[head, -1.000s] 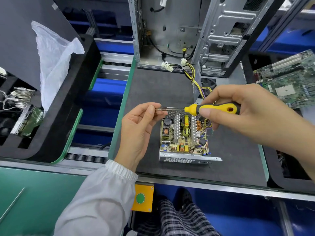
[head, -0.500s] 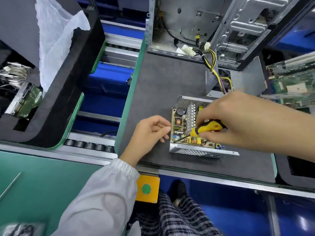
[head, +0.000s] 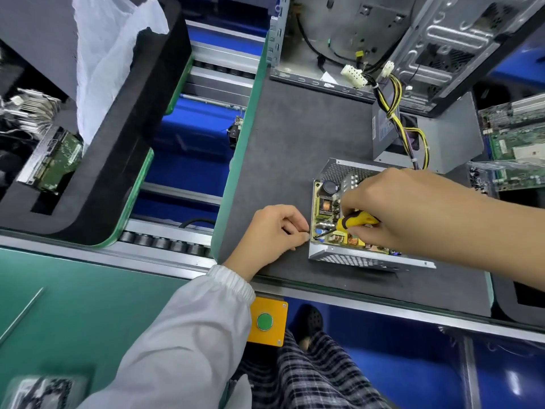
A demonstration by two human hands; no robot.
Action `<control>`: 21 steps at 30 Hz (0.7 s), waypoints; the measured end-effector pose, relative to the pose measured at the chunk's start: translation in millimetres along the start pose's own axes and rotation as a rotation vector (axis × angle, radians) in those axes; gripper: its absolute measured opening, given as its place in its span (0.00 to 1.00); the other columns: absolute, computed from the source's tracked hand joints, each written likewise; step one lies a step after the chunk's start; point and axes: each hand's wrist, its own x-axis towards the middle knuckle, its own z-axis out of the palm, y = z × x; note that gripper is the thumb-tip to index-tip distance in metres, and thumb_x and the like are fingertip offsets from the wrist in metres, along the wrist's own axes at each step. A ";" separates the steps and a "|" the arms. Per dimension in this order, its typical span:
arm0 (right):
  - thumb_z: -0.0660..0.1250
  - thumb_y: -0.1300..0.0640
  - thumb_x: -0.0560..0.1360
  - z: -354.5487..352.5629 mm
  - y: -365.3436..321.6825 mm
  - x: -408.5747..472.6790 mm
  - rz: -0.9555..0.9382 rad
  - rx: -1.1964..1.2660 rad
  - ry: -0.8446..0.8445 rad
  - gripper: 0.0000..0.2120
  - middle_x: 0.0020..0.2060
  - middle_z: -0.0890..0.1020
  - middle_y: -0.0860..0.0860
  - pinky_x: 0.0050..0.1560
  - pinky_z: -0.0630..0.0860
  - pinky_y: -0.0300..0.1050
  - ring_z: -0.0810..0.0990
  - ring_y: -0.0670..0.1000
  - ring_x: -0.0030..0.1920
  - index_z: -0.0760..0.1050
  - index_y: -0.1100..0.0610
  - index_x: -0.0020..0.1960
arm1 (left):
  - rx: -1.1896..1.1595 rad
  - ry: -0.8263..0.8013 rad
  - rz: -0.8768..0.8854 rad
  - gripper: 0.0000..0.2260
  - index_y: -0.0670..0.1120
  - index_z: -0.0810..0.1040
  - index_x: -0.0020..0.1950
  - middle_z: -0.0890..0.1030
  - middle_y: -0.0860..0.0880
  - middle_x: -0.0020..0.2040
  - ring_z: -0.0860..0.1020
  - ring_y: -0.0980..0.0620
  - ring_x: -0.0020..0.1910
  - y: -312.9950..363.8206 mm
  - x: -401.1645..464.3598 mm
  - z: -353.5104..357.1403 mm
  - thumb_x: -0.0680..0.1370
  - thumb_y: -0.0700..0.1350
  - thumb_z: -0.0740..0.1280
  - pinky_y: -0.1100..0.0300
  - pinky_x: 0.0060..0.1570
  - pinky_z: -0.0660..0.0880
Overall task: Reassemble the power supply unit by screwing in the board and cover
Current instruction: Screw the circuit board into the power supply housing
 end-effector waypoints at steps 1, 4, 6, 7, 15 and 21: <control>0.59 0.47 0.76 0.8 -0.6 0.3 0.003 -0.005 -0.004 0.07 0.43 0.77 0.47 0.35 0.72 0.45 0.77 0.53 0.44 0.71 0.49 0.49 | 0.019 0.002 0.005 0.07 0.45 0.81 0.40 0.80 0.51 0.30 0.78 0.60 0.27 1.8 -0.3 0.4 0.72 0.36 0.75 0.68 0.36 0.76; 0.57 0.46 0.77 3.5 -2.3 2.1 0.002 -0.037 -0.018 0.08 0.44 0.76 0.48 0.34 0.71 0.44 0.78 0.54 0.44 0.70 0.50 0.50 | 0.058 0.002 0.009 0.07 0.46 0.80 0.40 0.79 0.54 0.29 0.76 0.62 0.26 5.6 0.1 0.9 0.72 0.35 0.75 0.68 0.35 0.76; 0.57 0.46 0.77 4.4 -3.5 3.1 -0.003 -0.040 -0.023 0.09 0.44 0.76 0.49 0.36 0.71 0.45 0.78 0.55 0.45 0.69 0.50 0.49 | 0.076 0.002 0.004 0.07 0.46 0.80 0.40 0.80 0.53 0.30 0.77 0.61 0.27 7.4 0.9 1.0 0.71 0.36 0.75 0.66 0.35 0.77; 0.57 0.46 0.77 4.5 -4.2 3.4 -0.005 -0.041 -0.023 0.09 0.43 0.75 0.48 0.36 0.71 0.45 0.78 0.55 0.45 0.68 0.51 0.48 | 0.085 0.003 0.001 0.07 0.46 0.81 0.40 0.80 0.53 0.31 0.77 0.59 0.28 8.2 1.5 1.5 0.71 0.36 0.76 0.66 0.35 0.78; 0.56 0.44 0.78 2.2 -4.5 5.9 0.004 -0.090 -0.048 0.11 0.46 0.72 0.47 0.35 0.67 0.44 0.74 0.53 0.40 0.71 0.50 0.53 | 0.138 0.020 0.011 0.10 0.49 0.80 0.38 0.81 0.52 0.34 0.78 0.56 0.31 10.0 2.5 6.1 0.70 0.35 0.75 0.69 0.36 0.75; 0.58 0.50 0.80 2.1 -11.7 9.1 0.053 -0.360 -0.064 0.07 0.37 0.63 0.48 0.24 0.52 0.43 0.66 0.52 0.30 0.71 0.52 0.51 | 0.109 0.013 0.064 0.10 0.48 0.81 0.42 0.82 0.49 0.41 0.76 0.56 0.33 9.6 0.2 7.1 0.71 0.32 0.74 0.70 0.36 0.73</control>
